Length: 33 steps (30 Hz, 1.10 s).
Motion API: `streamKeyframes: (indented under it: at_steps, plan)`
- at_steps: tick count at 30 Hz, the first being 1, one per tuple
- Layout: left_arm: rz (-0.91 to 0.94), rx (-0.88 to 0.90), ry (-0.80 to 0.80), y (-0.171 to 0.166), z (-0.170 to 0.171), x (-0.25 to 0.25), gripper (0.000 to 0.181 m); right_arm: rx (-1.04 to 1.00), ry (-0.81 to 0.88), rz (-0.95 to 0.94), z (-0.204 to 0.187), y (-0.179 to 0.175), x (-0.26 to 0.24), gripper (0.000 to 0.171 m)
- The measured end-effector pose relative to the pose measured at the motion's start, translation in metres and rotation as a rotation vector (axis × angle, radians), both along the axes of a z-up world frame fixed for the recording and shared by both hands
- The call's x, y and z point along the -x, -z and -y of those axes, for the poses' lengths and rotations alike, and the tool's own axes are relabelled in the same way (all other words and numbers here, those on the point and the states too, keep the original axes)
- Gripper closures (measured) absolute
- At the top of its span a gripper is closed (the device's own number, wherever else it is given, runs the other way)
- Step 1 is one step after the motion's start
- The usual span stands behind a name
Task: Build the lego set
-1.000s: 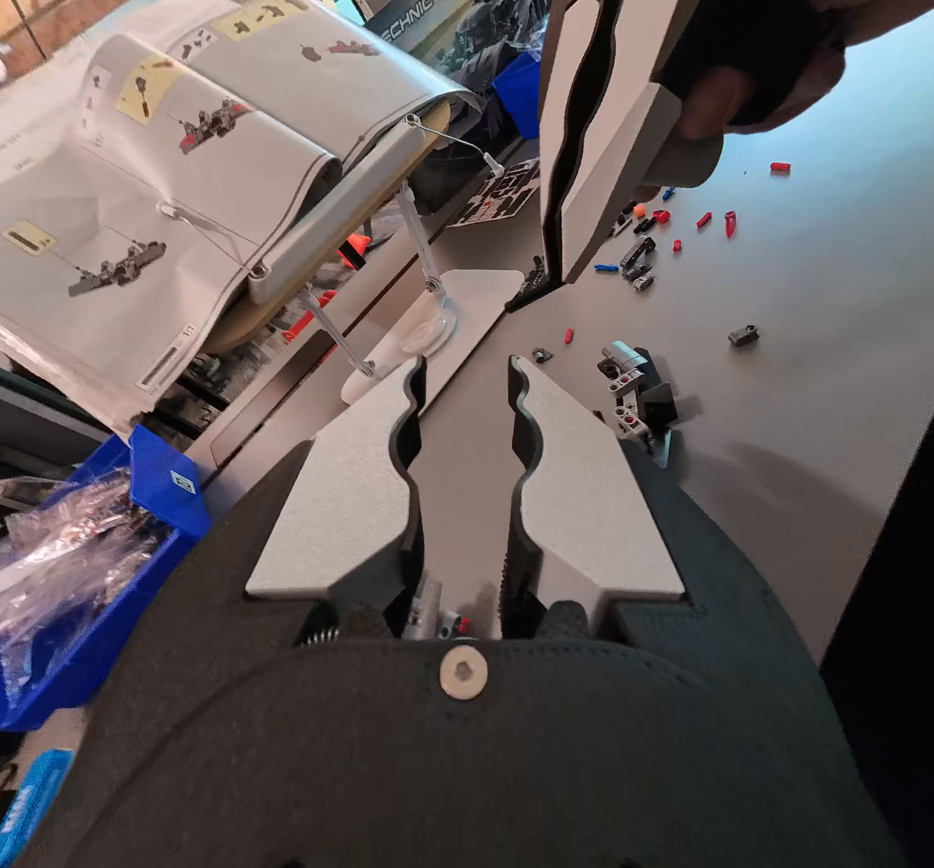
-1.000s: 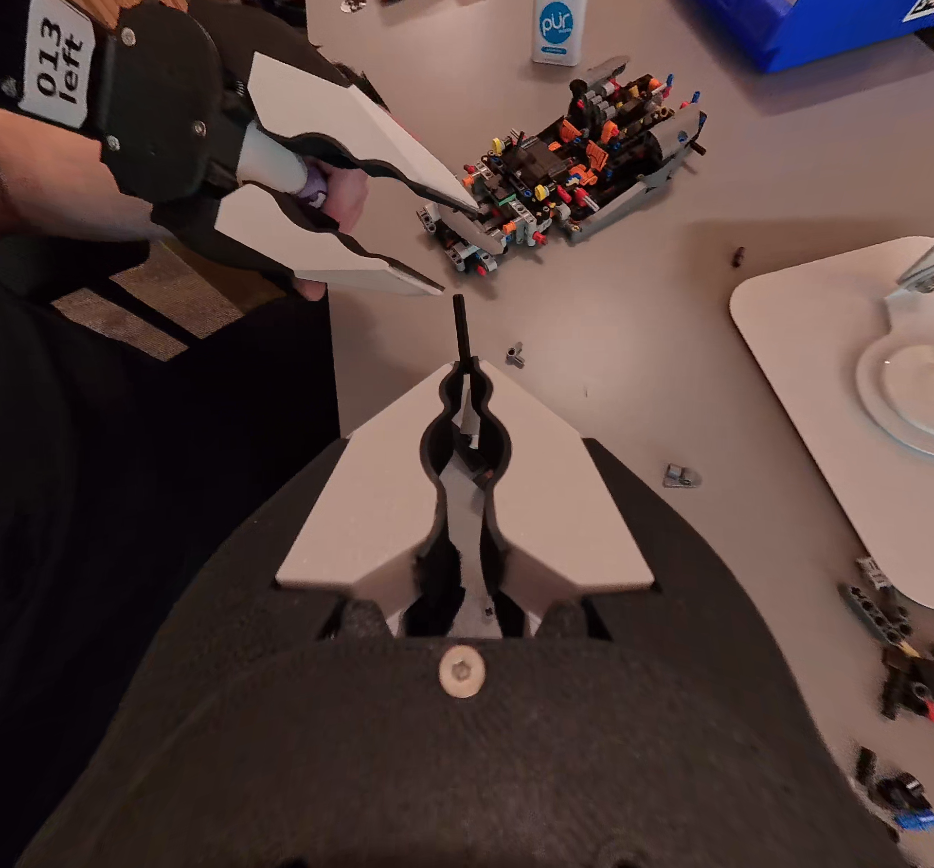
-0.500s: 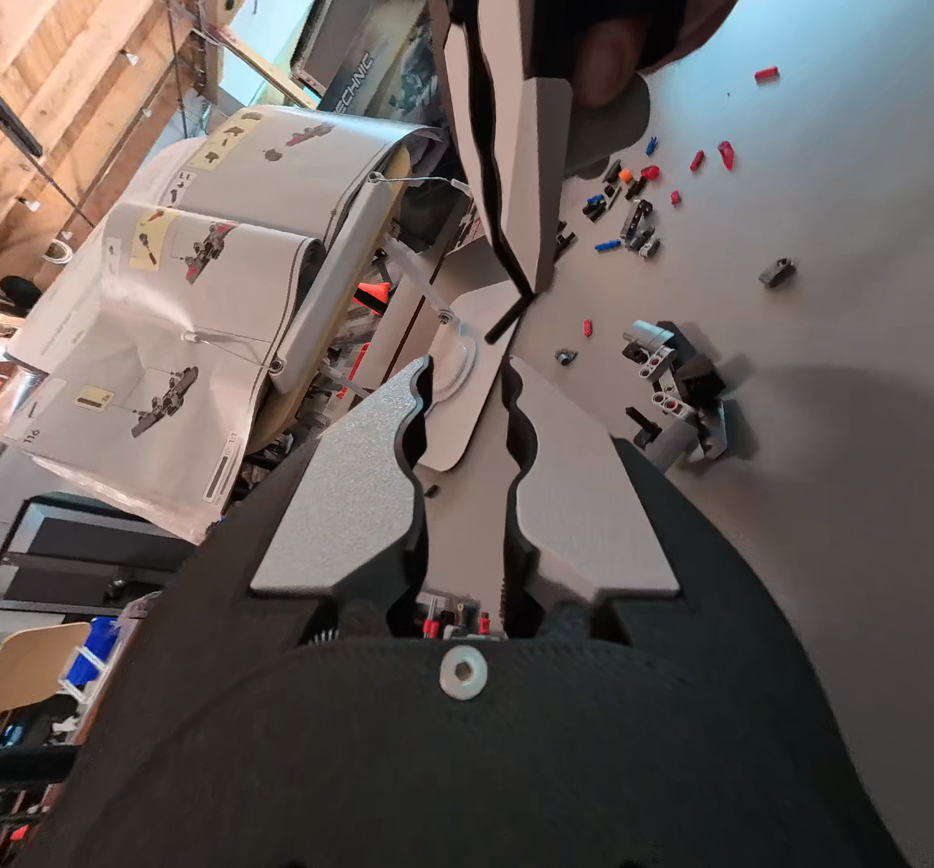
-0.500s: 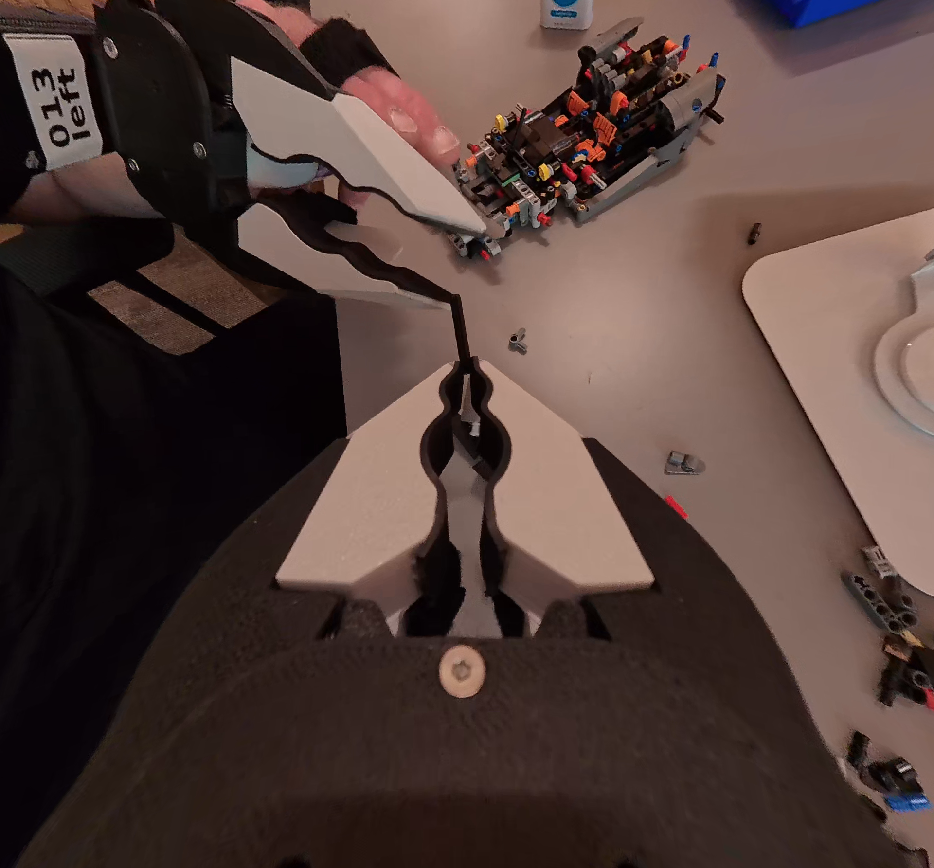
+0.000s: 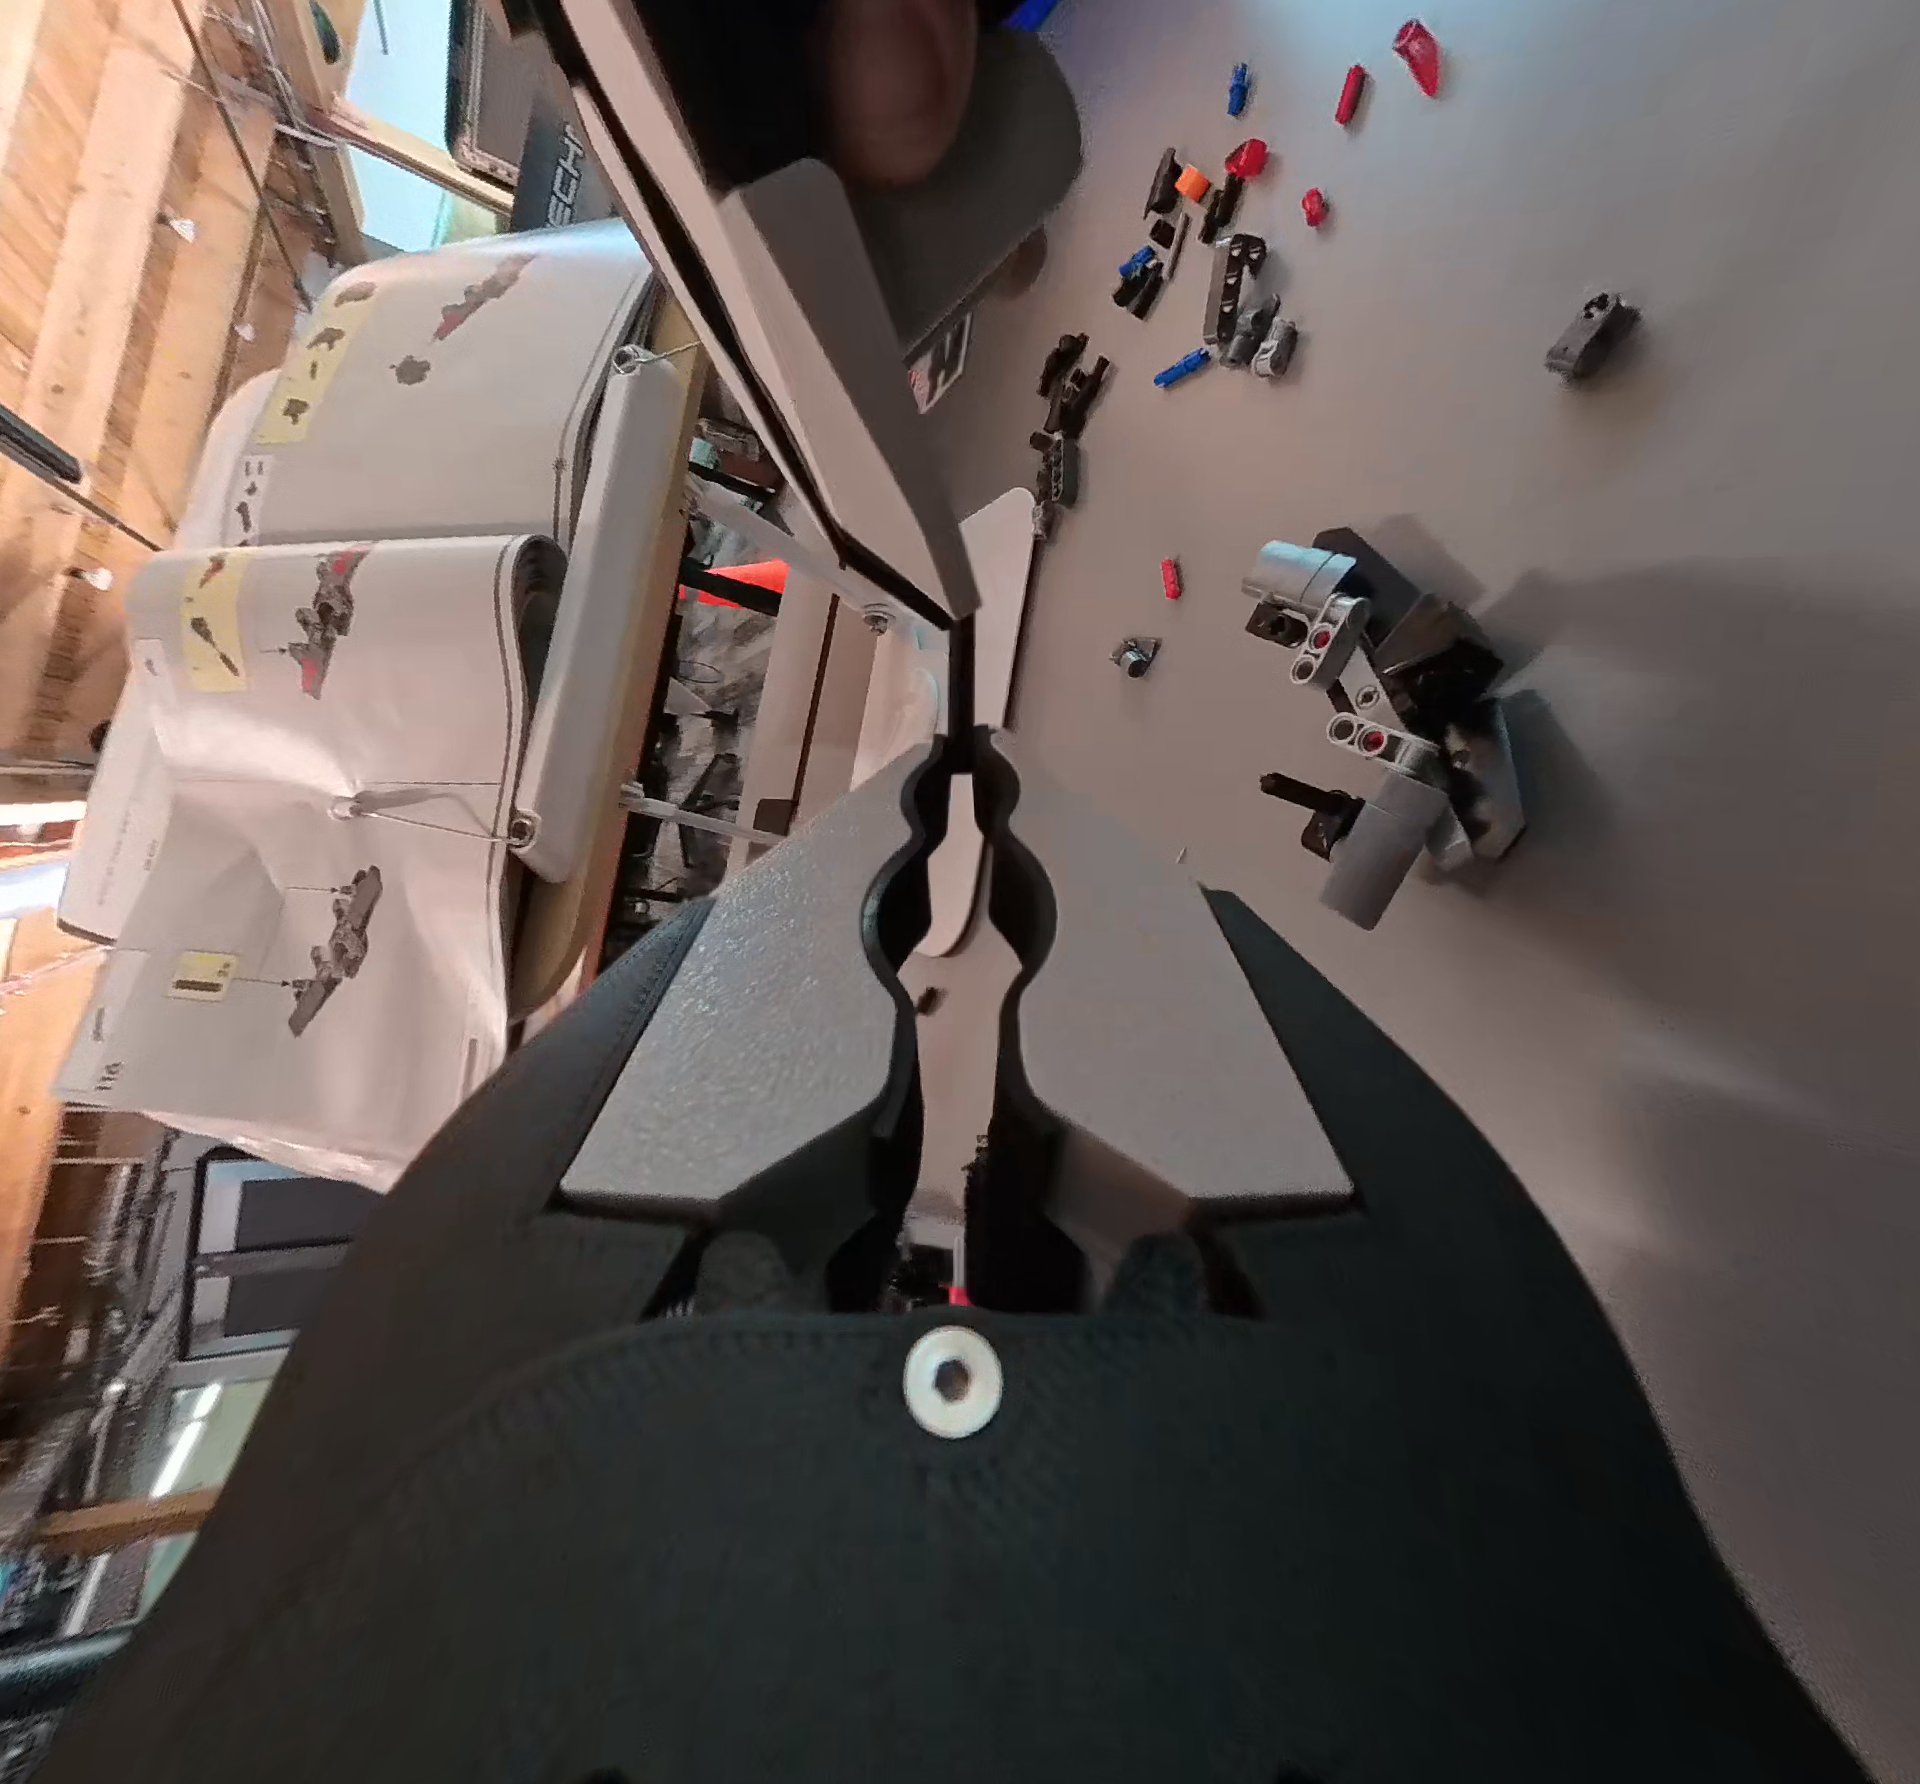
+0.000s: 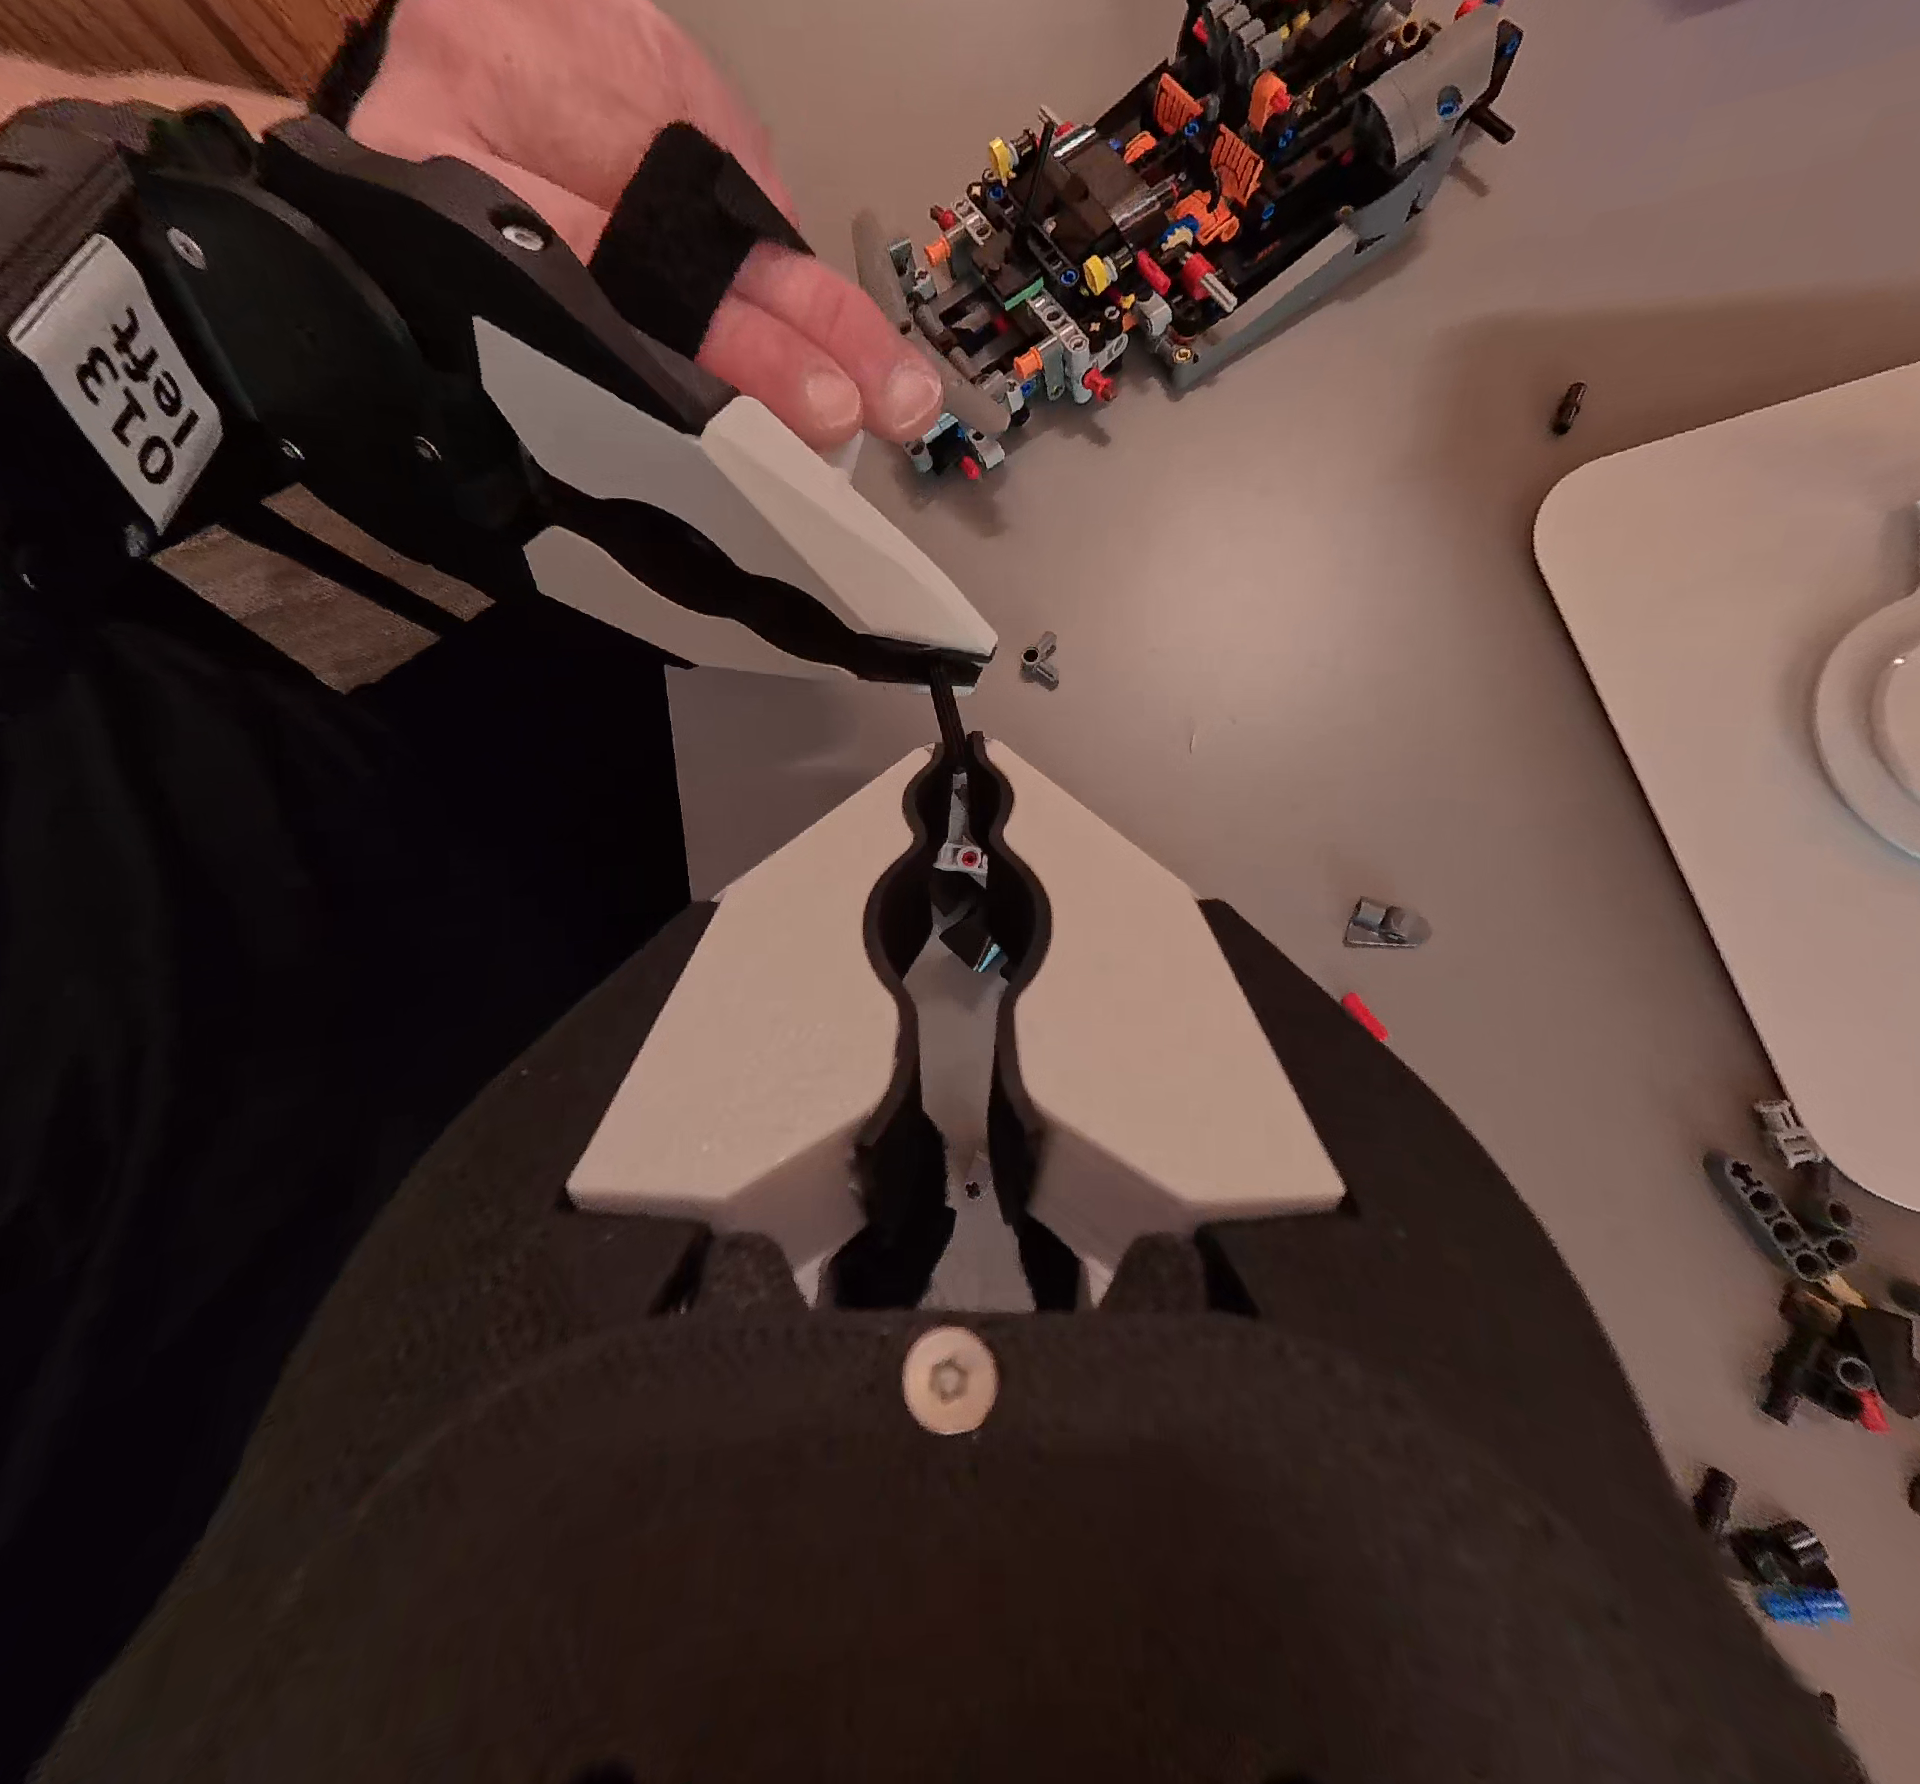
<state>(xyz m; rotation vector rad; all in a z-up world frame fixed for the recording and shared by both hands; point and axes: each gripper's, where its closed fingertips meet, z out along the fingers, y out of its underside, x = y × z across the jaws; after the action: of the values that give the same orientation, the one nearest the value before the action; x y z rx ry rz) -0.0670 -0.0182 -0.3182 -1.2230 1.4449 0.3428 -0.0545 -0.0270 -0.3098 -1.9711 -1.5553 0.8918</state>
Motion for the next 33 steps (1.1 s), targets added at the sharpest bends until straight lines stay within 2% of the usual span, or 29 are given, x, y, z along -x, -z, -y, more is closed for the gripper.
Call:
streamKeyframes:
  at_steps: [3, 6, 9, 16, 25, 29, 31, 33]
  plan:
    - [0.105, 0.061, 0.000, -0.005, -0.002, 0.001, 0.180, -0.033, 0.003, -0.048, -0.004, -0.009, 0.003, 0.170]
    - [0.240, 0.163, 0.016, -0.012, -0.003, 0.002, 0.180, -0.055, 0.015, -0.111, -0.008, -0.022, 0.004, 0.157]
    - [0.372, 0.293, 0.047, -0.014, -0.002, 0.000, 0.180, -0.165, 0.005, -0.137, -0.014, -0.029, -0.001, 0.155]
    - [0.531, 0.444, 0.158, -0.025, 0.008, -0.011, 0.180, -0.222, -0.103, -0.177, 0.003, -0.031, -0.001, 0.161]
    - [0.623, 0.525, 0.192, -0.030, 0.012, -0.016, 0.180, -0.217, -0.115, -0.225, 0.009, -0.039, 0.002, 0.169]
    - [0.607, 0.570, 0.090, -0.017, 0.001, -0.015, 0.156, -0.231, -0.081, -0.157, -0.002, -0.027, -0.012, 0.170]
    - [0.524, 0.688, 0.059, 0.006, 0.003, -0.015, 0.139, -0.253, -0.079, -0.075, -0.007, -0.010, -0.024, 0.170]
    - [0.461, 0.814, 0.052, 0.027, 0.009, -0.018, 0.131, -0.270, -0.083, 0.016, -0.011, 0.010, -0.036, 0.170]
